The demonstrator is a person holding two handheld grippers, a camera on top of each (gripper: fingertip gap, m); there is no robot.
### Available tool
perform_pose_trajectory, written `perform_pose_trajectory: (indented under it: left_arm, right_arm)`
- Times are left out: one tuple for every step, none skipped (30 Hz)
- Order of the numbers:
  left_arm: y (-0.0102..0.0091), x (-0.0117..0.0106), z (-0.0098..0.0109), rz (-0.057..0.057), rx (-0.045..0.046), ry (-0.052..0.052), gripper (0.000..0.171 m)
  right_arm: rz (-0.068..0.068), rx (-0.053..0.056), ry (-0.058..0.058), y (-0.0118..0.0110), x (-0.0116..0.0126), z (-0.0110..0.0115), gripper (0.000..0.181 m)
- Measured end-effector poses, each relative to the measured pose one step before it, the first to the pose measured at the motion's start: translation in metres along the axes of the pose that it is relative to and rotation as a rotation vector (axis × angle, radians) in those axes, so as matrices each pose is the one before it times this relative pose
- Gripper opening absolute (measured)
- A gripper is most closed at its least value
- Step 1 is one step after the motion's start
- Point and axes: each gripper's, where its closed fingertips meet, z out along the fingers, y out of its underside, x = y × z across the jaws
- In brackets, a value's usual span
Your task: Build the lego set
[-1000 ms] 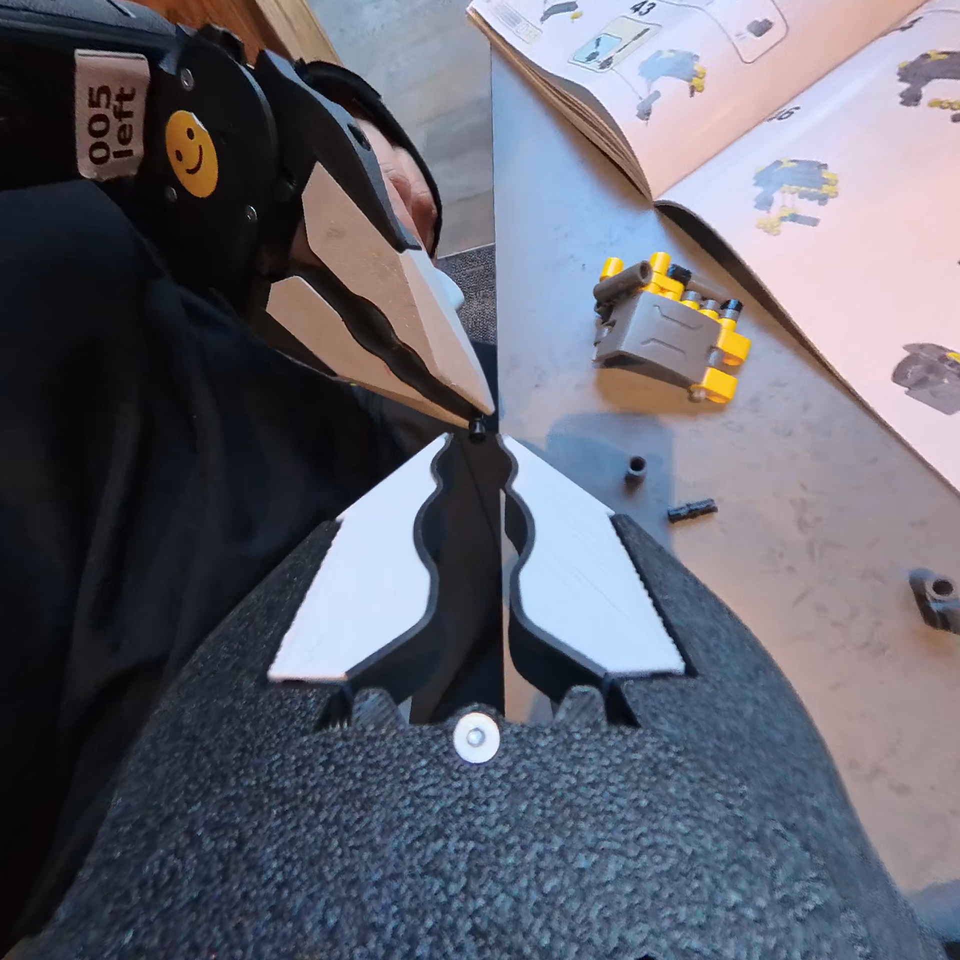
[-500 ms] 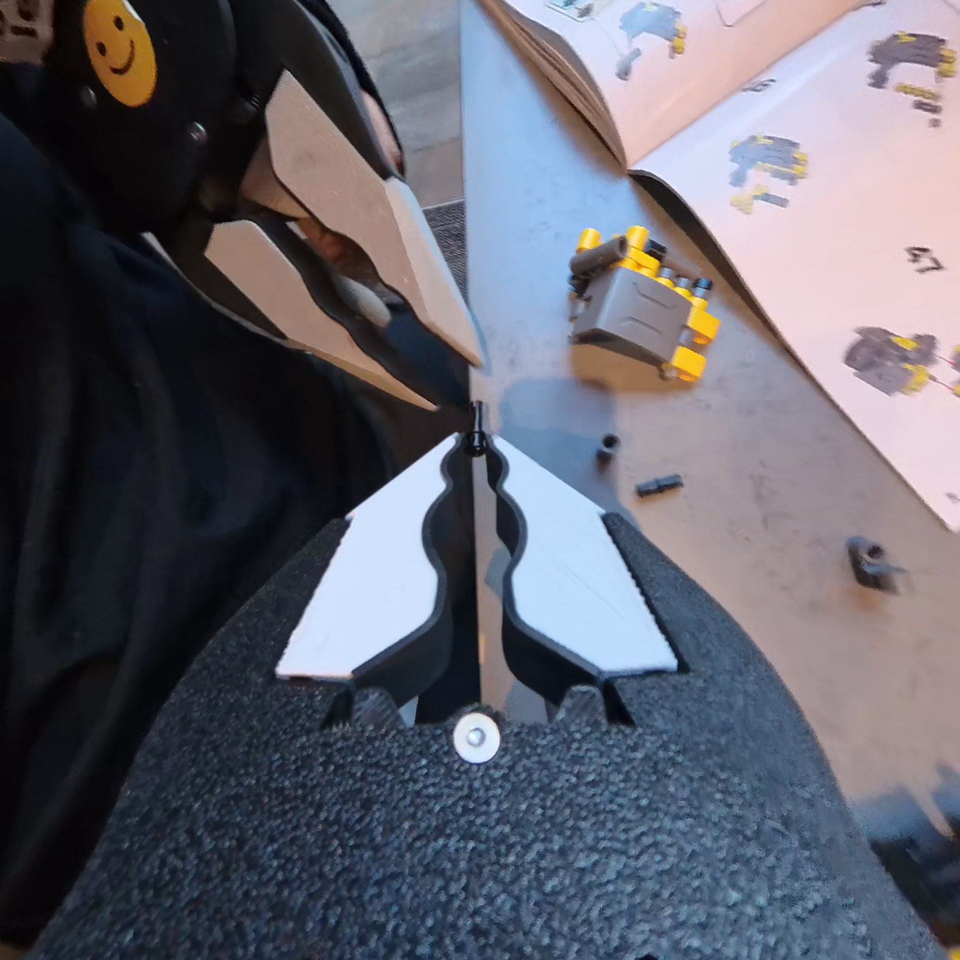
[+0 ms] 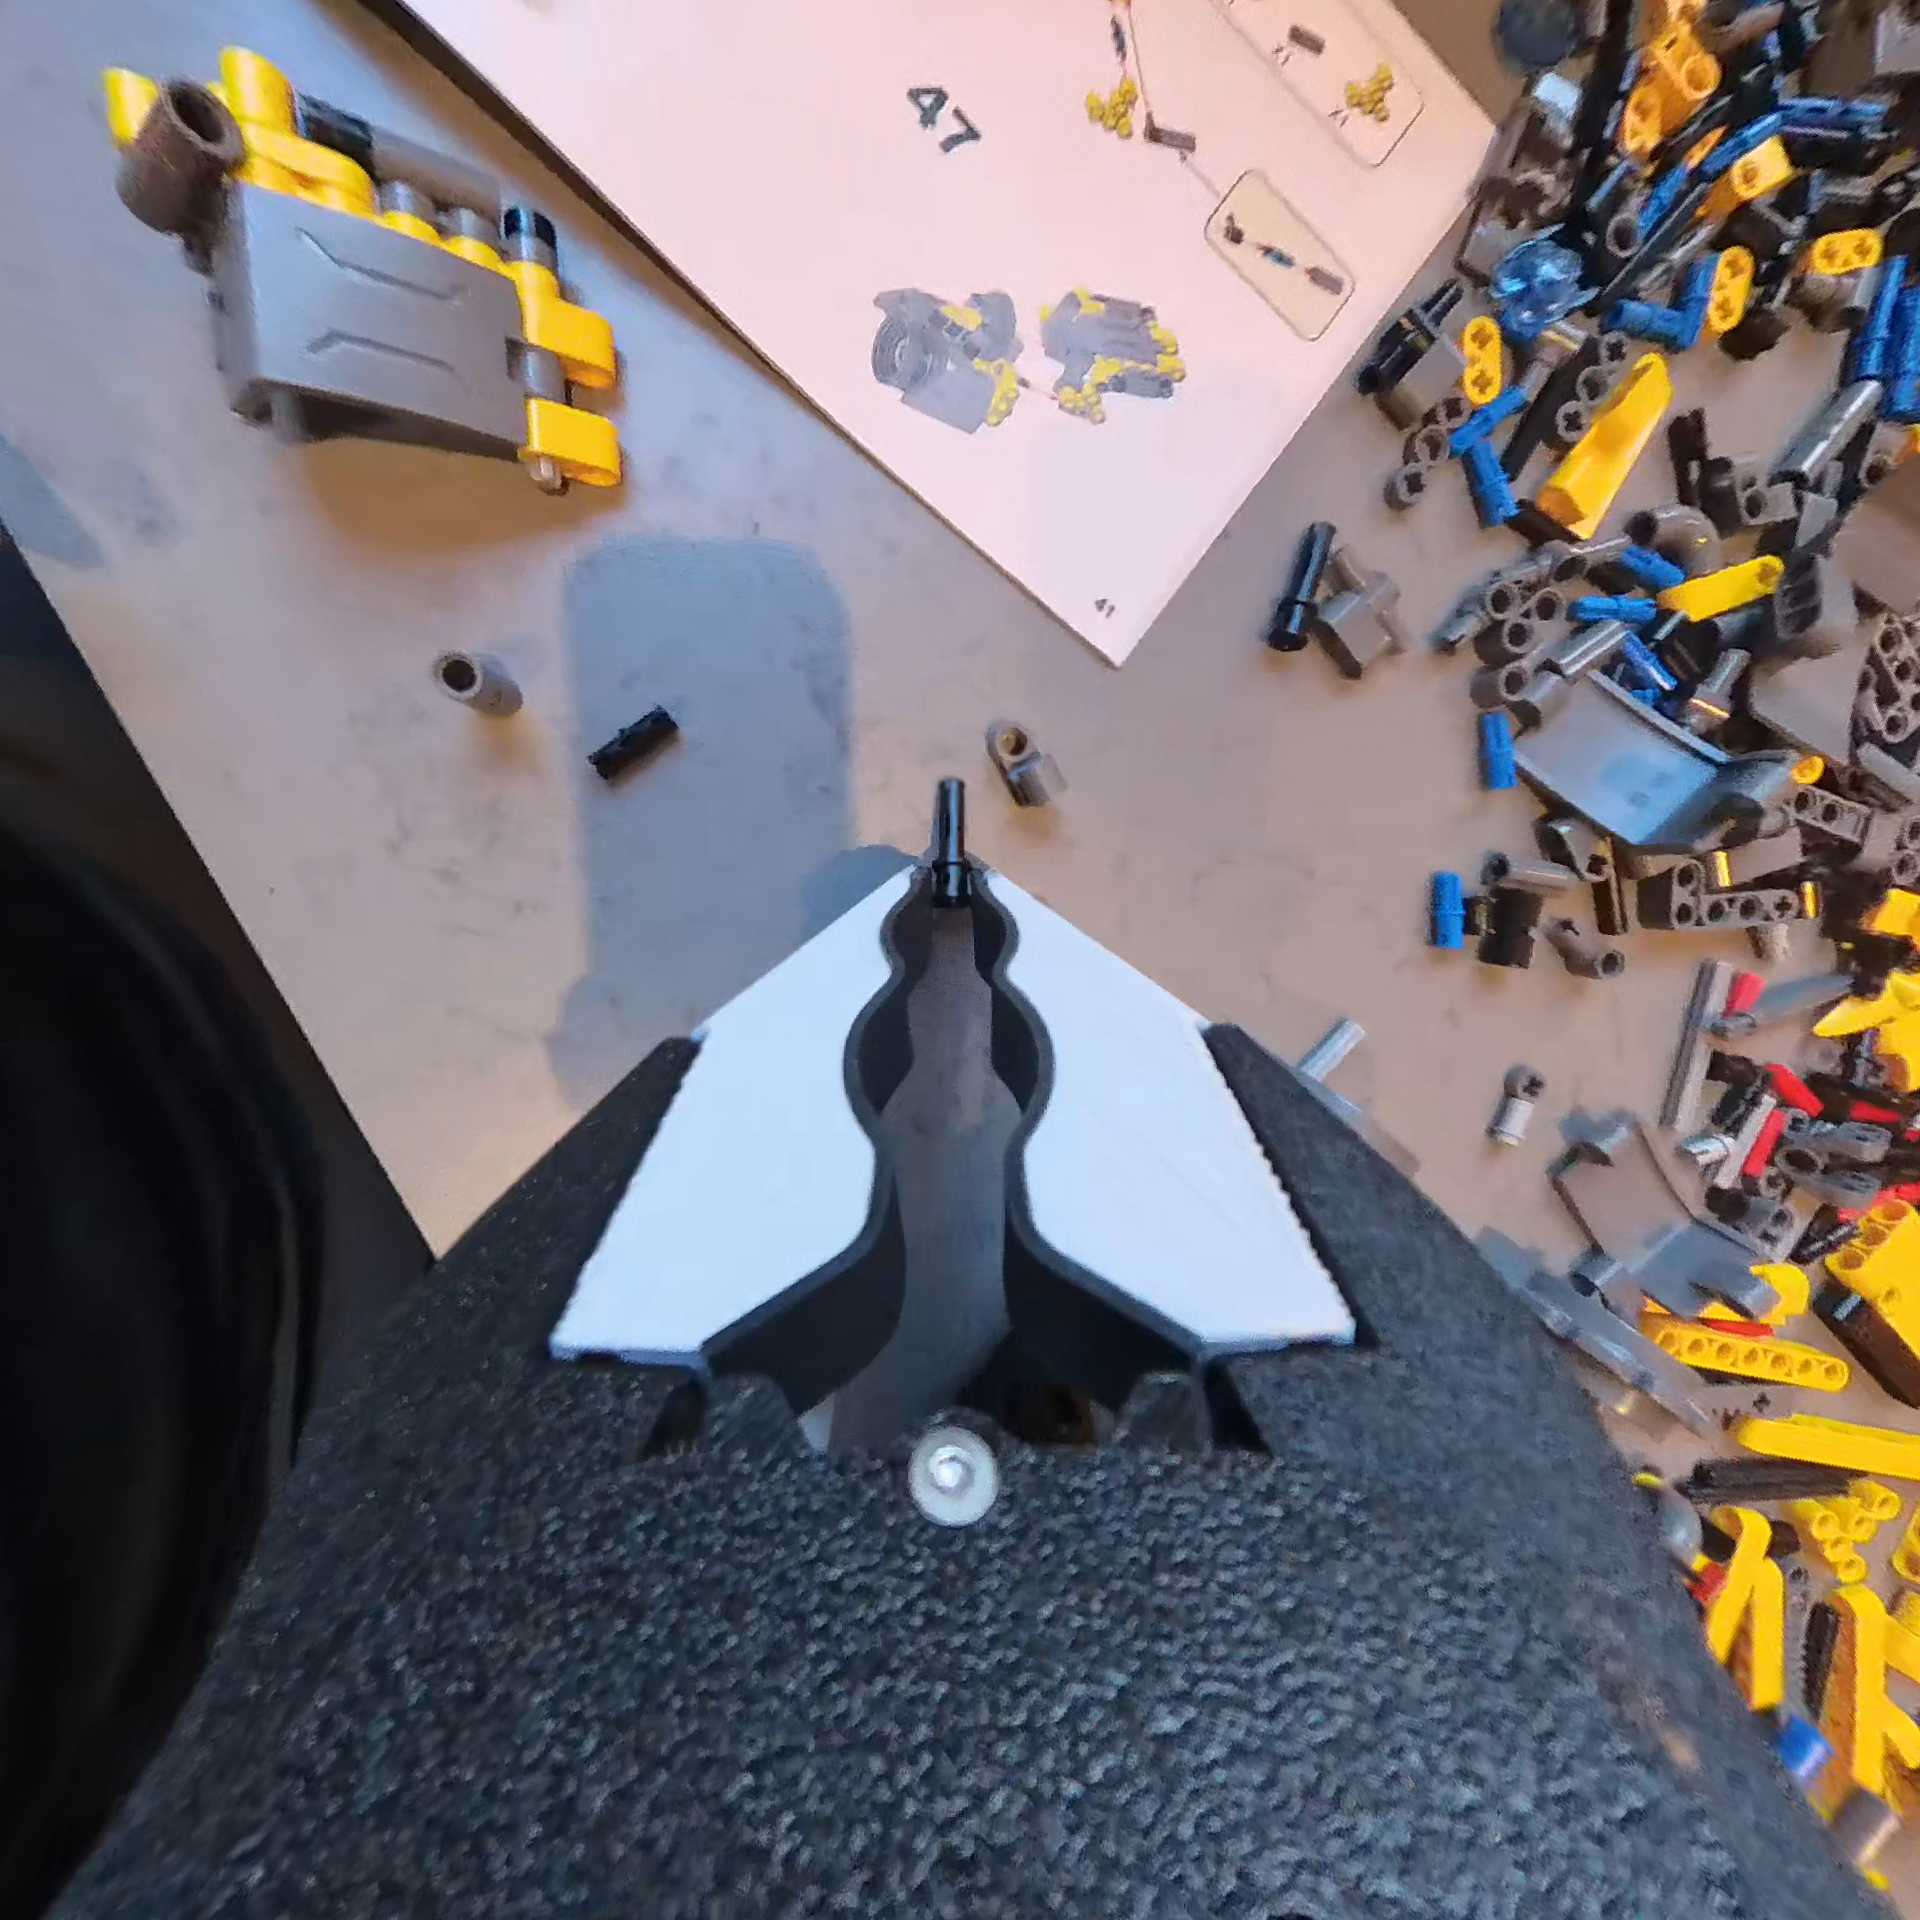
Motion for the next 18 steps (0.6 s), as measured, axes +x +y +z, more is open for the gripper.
perform_pose_trajectory:
  left_arm:
    - [0.00038, -0.00016, -0.00004, -0.0024, -0.00025, 0.0013, 0.023]
    - [0.0004, -0.00015, 0.00011, -0.0036, -0.00073, 0.0016, 0.023]
    - [0.00038, -0.00006, 0.00018, -0.0029, -0.00029, 0.0017, 0.022]
    - [0.00015, 0.00013, 0.00016, -0.0023, 0.00026, 0.0023, 0.022]
    - [0.00037, 0.00037, 0.00034, -0.0018, -0.00097, 0.0033, 0.022]
    - [0.00045, 0.0002, 0.00013, -0.0011, -0.00207, 0.002, 0.022]
    - [0.00024, 0.0002, 0.00003, 0.0007, -0.00074, 0.0007, 0.022]
    - [-0.00002, 0.0, -0.00008, 0.001, 0.00017, -0.0003, 0.022]
    - [-0.0001, -0.00002, -0.00008, -0.0006, 0.00065, 0.0004, 0.022]
    - [-0.00003, -0.00002, -0.00001, -0.0023, 0.00034, 0.001, 0.022]
    - [0.00016, -0.00013, 0.0, -0.0024, -0.00013, 0.0005, 0.022]
    - [0.00009, 0.0, 0.00009, -0.0021, -0.00018, 0.0011, 0.022]
    - [0.00029, -0.00009, 0.00007, -0.0015, -0.00099, 0.0005, 0.022]
    - [0.0002, -0.00002, 0.00014, -0.0004, -0.00119, 0.0003, 0.022]
    - [0.00008, 0.00011, 0.00017, 0.0003, -0.00078, 0.0002, 0.022]
    - [0.00024, 0.00022, 0.0001, 0.0003, -0.00103, 0.0007, 0.022]
    - [0.00017, 0.00021, 0.0002, 0.0003, -0.00087, 0.0007, 0.022]
    - [0.00023, 0.00016, 0.00019, 0.0001, -0.00105, 0.0009, 0.022]
  right_arm:
    - [-0.011, -0.0046, -0.001, -0.0002, -0.00138, 0.00163, 0.006]
    - [-0.0064, -0.0006, 0.0062, -0.00079, 0.00023, 0.00023, 0.006]
    - [-0.0039, -0.0045, 0.0018, -0.00004, 0.00028, -0.00001, 0.006]
    - [0.0, -0.0037, -0.0018, 0.00008, 0.00015, -0.00008, 0.006]
    - [0.002, -0.002, -0.0038, 0.00001, -0.00002, -0.00001, 0.007]
    - [0.0023, -0.0009, -0.0042, 0.00017, -0.00017, 0.00001, 0.007]
    - [-0.0001, -0.0009, -0.002, 0.00024, -0.00001, -0.00019, 0.007]
    - [-0.0019, -0.0016, -0.0011, 0.00038, -0.00002, -0.0003, 0.007]
    - [-0.0012, -0.0016, -0.0016, 0.00025, -0.00017, -0.00024, 0.007]
    - [-0.0001, -0.0003, -0.0028, 0.00006, -0.00029, -0.00013, 0.007]
    - [0.0006, 0.0013, -0.0056, -0.00022, -0.00072, -0.0001, 0.007]
    - [0.0005, 0.0013, -0.0092, -0.00026, -0.00127, 0.00013, 0.007]
    - [-0.0002, 0.0013, -0.0075, -0.00012, -0.00119, 0.00015, 0.007]
    - [-0.0003, 0.0014, -0.0019, -0.00002, -0.00013, 0.00003, 0.007]
    - [0.0011, 0.0007, -0.0014, 0.00014, 0.00002, -0.00014, 0.007]
    - [0.0016, 0.0001, -0.0019, 0.00016, 0.00007, -0.00025, 0.007]
    - [0.0004, 0.0, -0.002, 0.00014, -0.00018, -0.00017, 0.007]
    - [-0.0006, 0.0003, -0.0012, 0.00017, -0.00022, -0.00043, 0.007]
